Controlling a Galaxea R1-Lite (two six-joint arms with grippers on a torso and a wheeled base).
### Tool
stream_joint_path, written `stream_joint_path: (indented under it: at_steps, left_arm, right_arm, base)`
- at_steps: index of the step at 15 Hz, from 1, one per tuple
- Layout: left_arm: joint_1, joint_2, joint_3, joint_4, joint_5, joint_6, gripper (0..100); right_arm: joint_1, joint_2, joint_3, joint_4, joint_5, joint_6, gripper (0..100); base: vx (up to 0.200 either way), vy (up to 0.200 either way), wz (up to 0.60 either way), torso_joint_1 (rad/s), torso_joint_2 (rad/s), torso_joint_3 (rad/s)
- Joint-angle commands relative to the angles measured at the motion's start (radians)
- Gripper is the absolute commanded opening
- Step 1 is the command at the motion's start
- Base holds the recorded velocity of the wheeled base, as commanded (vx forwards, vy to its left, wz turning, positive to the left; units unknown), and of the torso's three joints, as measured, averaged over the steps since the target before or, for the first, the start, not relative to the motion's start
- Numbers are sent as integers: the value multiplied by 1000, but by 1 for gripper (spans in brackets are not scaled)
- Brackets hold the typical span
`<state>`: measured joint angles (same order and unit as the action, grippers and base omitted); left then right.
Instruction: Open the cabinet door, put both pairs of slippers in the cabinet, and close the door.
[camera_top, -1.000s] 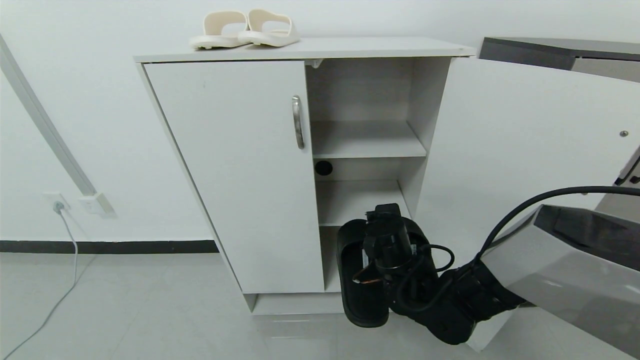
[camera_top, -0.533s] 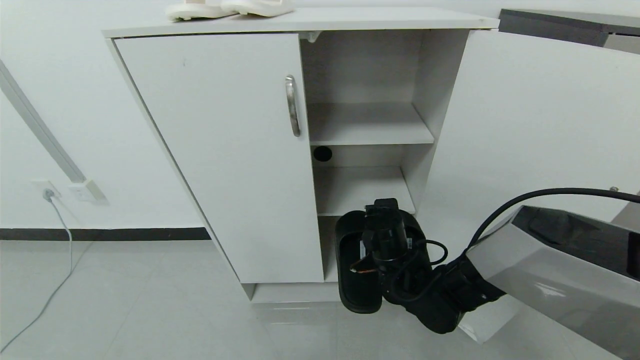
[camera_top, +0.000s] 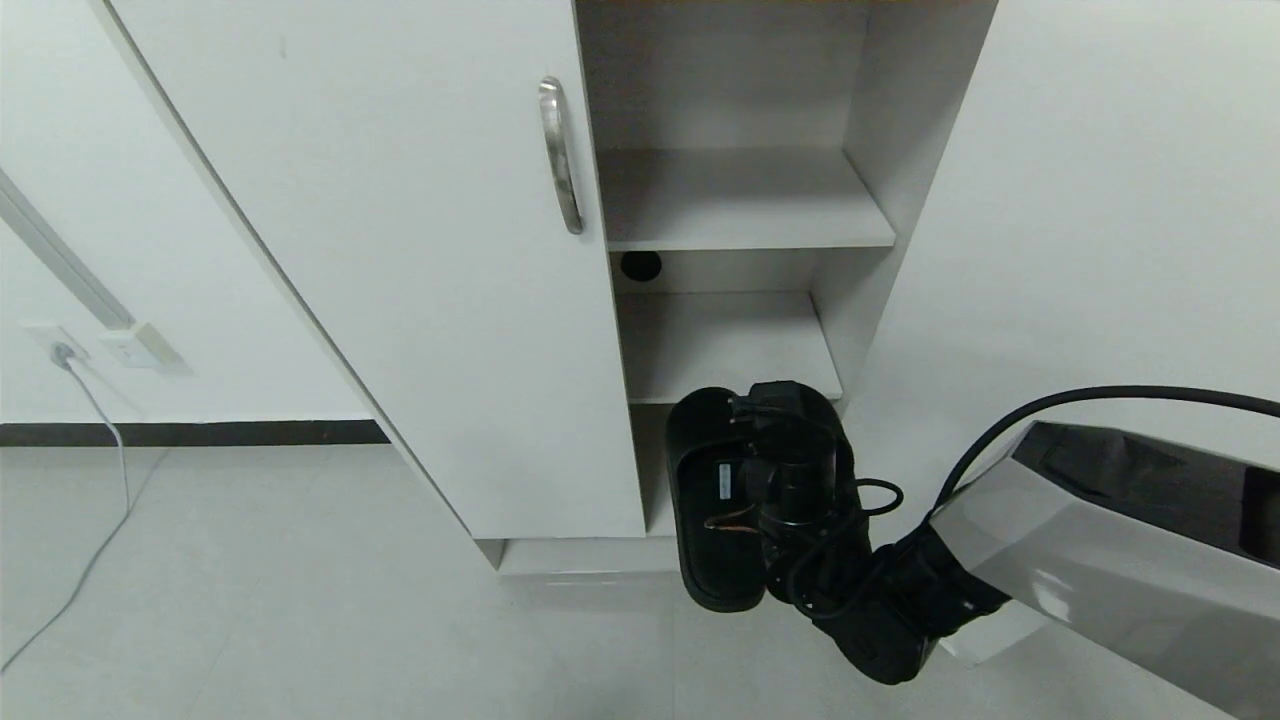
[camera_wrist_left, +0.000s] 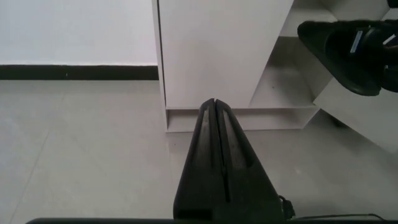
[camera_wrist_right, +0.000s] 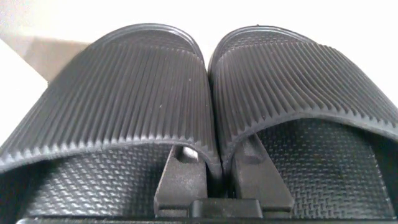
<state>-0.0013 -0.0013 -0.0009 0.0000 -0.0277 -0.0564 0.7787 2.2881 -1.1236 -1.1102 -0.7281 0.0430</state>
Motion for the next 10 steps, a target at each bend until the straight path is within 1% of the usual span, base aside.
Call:
stream_joint_path:
  at_steps: [1,5,10]
  left_arm:
    - [0,1,-1,0,0,0,0]
    - [0,1,-1,-2,0,0,0]
    - [0,1,1,0,0,0,0]
  right_arm:
    - [7,28,11,-28,9,-9,0]
    - [10,54,11,-143,9,-64,0]
    - [8,62,13,-152,9,-72,0]
  base:
    - [0,0,0,7,2,-139]
    - [0,0,0,0,0,0]
    - [0,0,0,0,0,0]
